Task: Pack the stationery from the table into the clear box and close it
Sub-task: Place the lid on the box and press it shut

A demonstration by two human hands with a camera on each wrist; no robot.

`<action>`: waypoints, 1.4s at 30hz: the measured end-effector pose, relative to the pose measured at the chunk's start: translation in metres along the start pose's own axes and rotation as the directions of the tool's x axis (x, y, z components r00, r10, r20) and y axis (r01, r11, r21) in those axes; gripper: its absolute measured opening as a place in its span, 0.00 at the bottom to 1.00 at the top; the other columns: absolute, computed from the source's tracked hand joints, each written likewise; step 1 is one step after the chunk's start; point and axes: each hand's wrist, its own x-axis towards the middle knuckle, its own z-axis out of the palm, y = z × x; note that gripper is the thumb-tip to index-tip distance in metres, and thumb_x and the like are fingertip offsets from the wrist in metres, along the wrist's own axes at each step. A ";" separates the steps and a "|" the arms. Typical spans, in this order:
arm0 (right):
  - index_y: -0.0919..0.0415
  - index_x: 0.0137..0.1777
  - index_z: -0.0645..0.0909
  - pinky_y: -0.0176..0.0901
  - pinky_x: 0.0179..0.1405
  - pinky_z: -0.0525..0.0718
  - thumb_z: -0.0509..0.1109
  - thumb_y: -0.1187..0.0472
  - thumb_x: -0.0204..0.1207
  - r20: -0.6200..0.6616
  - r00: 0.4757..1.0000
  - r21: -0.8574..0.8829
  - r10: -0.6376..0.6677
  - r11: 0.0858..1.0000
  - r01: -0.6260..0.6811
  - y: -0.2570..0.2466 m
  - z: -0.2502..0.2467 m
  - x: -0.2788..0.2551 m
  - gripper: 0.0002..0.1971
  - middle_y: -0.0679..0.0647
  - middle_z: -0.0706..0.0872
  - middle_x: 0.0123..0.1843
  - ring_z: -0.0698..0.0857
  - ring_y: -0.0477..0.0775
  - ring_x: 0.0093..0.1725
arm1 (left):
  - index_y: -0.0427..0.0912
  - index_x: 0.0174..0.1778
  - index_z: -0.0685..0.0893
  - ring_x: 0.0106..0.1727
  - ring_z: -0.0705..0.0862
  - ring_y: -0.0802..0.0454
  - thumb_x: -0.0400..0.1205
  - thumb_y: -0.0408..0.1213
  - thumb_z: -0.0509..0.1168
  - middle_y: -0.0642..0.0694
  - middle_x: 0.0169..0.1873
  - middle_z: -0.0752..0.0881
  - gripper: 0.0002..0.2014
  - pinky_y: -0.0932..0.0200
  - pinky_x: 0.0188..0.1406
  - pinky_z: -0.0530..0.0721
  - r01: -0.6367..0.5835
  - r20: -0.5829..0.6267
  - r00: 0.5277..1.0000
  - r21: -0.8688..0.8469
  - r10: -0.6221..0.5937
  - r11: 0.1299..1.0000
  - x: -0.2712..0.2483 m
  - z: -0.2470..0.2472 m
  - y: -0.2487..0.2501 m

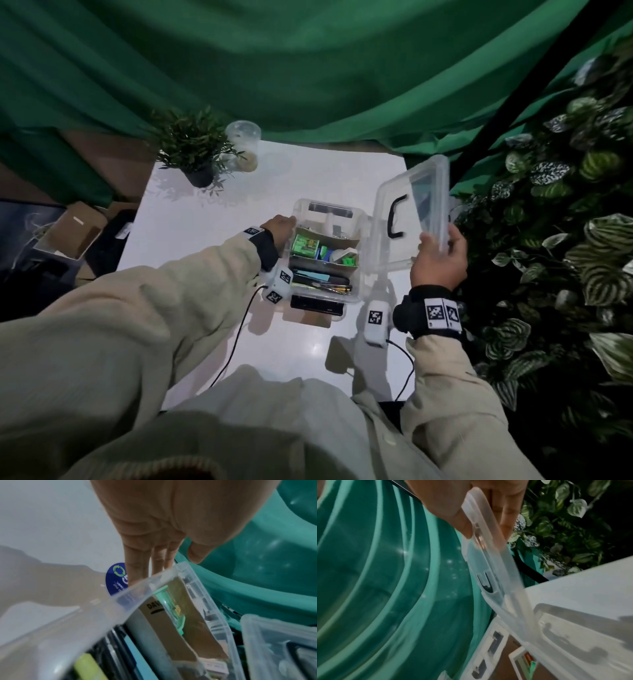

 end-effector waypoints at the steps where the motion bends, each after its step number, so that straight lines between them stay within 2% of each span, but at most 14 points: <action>1: 0.51 0.65 0.81 0.54 0.45 0.91 0.73 0.61 0.74 -0.026 0.999 0.004 -0.022 1.000 0.022 -0.003 -0.001 -0.001 0.19 0.44 0.89 0.46 0.90 0.53 0.47 | 0.33 0.62 0.79 0.46 0.81 0.41 0.86 0.52 0.51 0.28 0.61 0.82 0.25 0.41 0.62 0.82 -0.011 0.020 1.000 -0.014 0.011 1.000 -0.001 -0.001 -0.002; 3: 0.54 0.72 0.78 0.47 0.38 0.91 0.70 0.63 0.78 -0.014 1.000 0.071 -0.006 0.997 0.006 -0.011 0.002 -0.004 0.21 0.36 0.85 0.41 0.89 0.48 0.42 | 0.35 0.67 0.76 0.47 0.82 0.40 0.86 0.57 0.48 0.34 0.56 0.83 0.29 0.44 0.58 0.84 -0.008 0.034 0.999 -0.040 0.009 0.999 -0.010 -0.003 -0.002; 5: 0.58 0.77 0.71 0.43 0.34 0.90 0.66 0.68 0.81 0.080 0.994 0.155 0.078 0.984 -0.090 -0.008 0.012 -0.008 0.24 0.41 0.86 0.41 0.85 0.45 0.37 | 0.38 0.71 0.75 0.58 0.84 0.37 0.85 0.63 0.46 0.35 0.62 0.82 0.34 0.43 0.64 0.83 -0.028 0.028 0.999 -0.010 0.028 1.000 -0.014 -0.005 -0.003; 7: 0.60 0.77 0.69 0.52 0.43 0.88 0.66 0.70 0.80 0.226 0.948 0.144 0.222 0.955 -0.258 0.005 0.025 -0.020 0.25 0.50 0.87 0.43 0.83 0.47 0.36 | 0.38 0.67 0.78 0.60 0.85 0.35 0.82 0.69 0.44 0.32 0.61 0.83 0.38 0.42 0.64 0.82 -0.032 -0.008 0.999 -0.002 0.032 0.999 -0.013 -0.007 -0.005; 11: 0.57 0.74 0.72 0.61 0.61 0.84 0.66 0.65 0.79 0.356 0.824 -0.071 0.441 0.892 -0.446 0.047 0.040 -0.063 0.23 0.63 0.85 0.60 0.85 0.58 0.49 | 0.42 0.51 0.84 0.45 0.89 0.37 0.80 0.70 0.49 0.38 0.43 0.87 0.33 0.44 0.51 0.89 -0.031 -0.032 0.999 -0.023 0.030 0.999 -0.021 -0.010 0.000; 14: 0.56 0.66 0.77 0.53 0.59 0.83 0.66 0.57 0.79 0.299 0.913 -0.371 0.279 0.915 -0.158 0.054 0.045 -0.083 0.16 0.60 0.80 0.62 0.83 0.61 0.56 | 0.43 0.60 0.82 0.47 0.88 0.38 0.83 0.56 0.59 0.38 0.53 0.87 0.21 0.48 0.53 0.88 -0.107 -0.032 0.993 0.170 0.114 0.980 -0.024 -0.010 -0.007; 16: 0.57 0.61 0.80 0.51 0.59 0.80 0.67 0.53 0.77 0.304 0.937 -0.538 0.173 0.842 0.019 0.054 0.044 -0.084 0.15 0.59 0.76 0.62 0.78 0.60 0.62 | 0.44 0.68 0.79 0.54 0.86 0.37 0.84 0.53 0.60 0.38 0.58 0.86 0.22 0.50 0.56 0.85 -0.137 -0.050 0.986 0.281 0.158 0.950 -0.021 -0.012 -0.014; 20: 0.56 0.64 0.75 0.50 0.56 0.77 0.65 0.52 0.80 0.304 0.939 -0.542 0.160 0.840 0.032 0.064 0.039 -0.081 0.16 0.59 0.78 0.62 0.79 0.63 0.61 | 0.48 0.74 0.76 0.51 0.88 0.38 0.84 0.54 0.61 0.39 0.56 0.88 0.24 0.49 0.53 0.87 -0.208 -0.004 0.975 0.317 0.221 0.925 -0.022 -0.010 -0.022; 24: 0.54 0.75 0.68 0.50 0.54 0.79 0.57 0.56 0.84 0.360 0.920 -0.566 0.156 0.820 0.082 0.070 0.038 -0.077 0.19 0.63 0.84 0.62 0.83 0.66 0.59 | 0.53 0.71 0.76 0.32 0.89 0.44 0.84 0.56 0.60 0.46 0.34 0.87 0.21 0.60 0.37 0.86 -0.261 0.015 0.962 0.346 0.273 0.901 -0.023 -0.005 -0.025; 28: 0.54 0.71 0.72 0.51 0.53 0.83 0.58 0.53 0.83 0.415 0.890 -0.582 0.188 0.807 0.101 0.075 0.042 -0.064 0.18 0.62 0.86 0.55 0.84 0.65 0.56 | 0.52 0.72 0.77 0.23 0.83 0.51 0.85 0.54 0.58 0.49 0.35 0.83 0.21 0.63 0.29 0.82 -0.249 -0.011 0.962 0.366 0.272 0.897 -0.018 -0.005 -0.021; 34: 0.57 0.65 0.71 0.45 0.47 0.79 0.65 0.53 0.78 0.471 0.835 -0.621 0.285 0.779 0.084 0.071 0.044 -0.044 0.18 0.60 0.84 0.57 0.84 0.61 0.52 | 0.52 0.73 0.76 0.22 0.82 0.51 0.84 0.55 0.59 0.51 0.27 0.81 0.22 0.64 0.24 0.78 -0.239 0.003 0.968 0.293 0.249 0.926 -0.012 -0.003 -0.022; 38: 0.56 0.70 0.70 0.44 0.61 0.76 0.73 0.56 0.73 0.452 0.803 -0.458 0.389 0.873 -0.165 0.049 0.062 -0.003 0.26 0.57 0.79 0.66 0.80 0.60 0.62 | 0.52 0.75 0.75 0.26 0.82 0.52 0.85 0.53 0.58 0.49 0.36 0.83 0.22 0.63 0.25 0.79 -0.264 0.006 0.961 0.321 0.277 0.910 -0.014 -0.004 -0.019; 40: 0.55 0.72 0.71 0.48 0.66 0.77 0.72 0.55 0.73 0.443 0.801 -0.407 0.404 0.886 -0.221 0.034 0.079 0.022 0.27 0.58 0.80 0.68 0.80 0.59 0.61 | 0.54 0.78 0.71 0.41 0.87 0.43 0.86 0.54 0.57 0.42 0.52 0.87 0.24 0.61 0.38 0.83 -0.261 0.032 0.963 0.359 0.268 0.896 -0.012 -0.007 -0.016; 42: 0.55 0.72 0.74 0.50 0.70 0.76 0.74 0.48 0.73 0.484 0.790 -0.473 0.375 0.872 -0.125 0.026 0.096 0.043 0.28 0.58 0.80 0.70 0.80 0.60 0.64 | 0.57 0.80 0.68 0.61 0.84 0.39 0.85 0.56 0.57 0.41 0.69 0.81 0.26 0.56 0.57 0.81 -0.239 0.036 0.969 0.381 0.244 0.893 -0.002 -0.013 -0.014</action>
